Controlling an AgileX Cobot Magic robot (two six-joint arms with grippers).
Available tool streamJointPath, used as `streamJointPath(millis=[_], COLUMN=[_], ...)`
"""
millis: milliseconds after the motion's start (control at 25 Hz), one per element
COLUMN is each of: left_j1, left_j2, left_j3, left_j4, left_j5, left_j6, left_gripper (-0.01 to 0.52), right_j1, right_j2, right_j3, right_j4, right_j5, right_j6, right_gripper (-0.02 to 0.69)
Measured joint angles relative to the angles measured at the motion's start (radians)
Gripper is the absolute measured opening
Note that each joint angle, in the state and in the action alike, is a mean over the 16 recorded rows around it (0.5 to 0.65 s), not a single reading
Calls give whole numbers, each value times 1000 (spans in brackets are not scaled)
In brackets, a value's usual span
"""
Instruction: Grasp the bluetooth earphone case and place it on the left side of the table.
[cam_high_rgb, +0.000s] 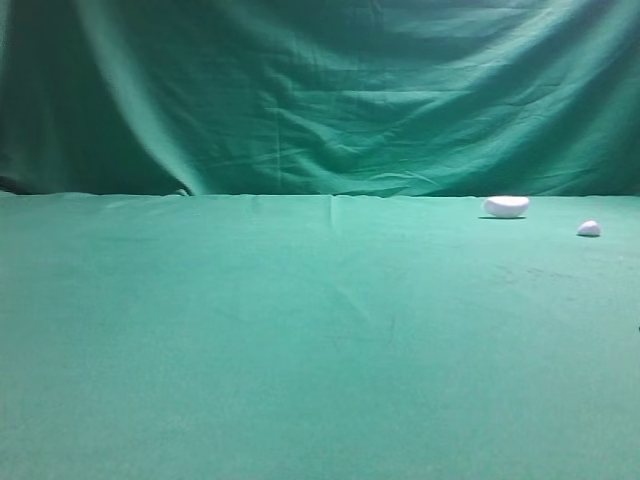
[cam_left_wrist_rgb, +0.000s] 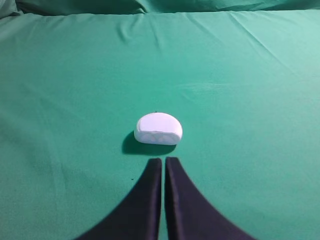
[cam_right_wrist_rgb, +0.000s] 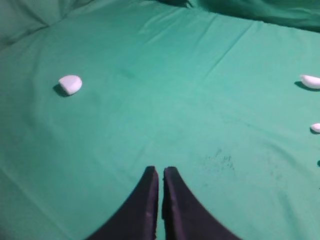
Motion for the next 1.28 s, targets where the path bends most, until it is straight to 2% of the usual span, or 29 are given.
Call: streamJointPath(millis=[320,600,840,1280], left_j1=[-1,-2,-2,-2], left_j2=[0,0,0,0], left_j3=[0,0,0,0], left_j4=[0,0,0,0], left_j5=[0,1,2,2], left_j6=[0,0,0,0], left_gripper=[0,0,0,0], right_j1=[-273,-468,-521,-525], right_j2=[-152,-240,-259,-259], right_j3=[253,412,467,476], right_j4=[-1,11,24,35], right_j5=[-238,-340,-342,-307], right_j6=[1,1,1,1], right_gripper=[0,0,0,0])
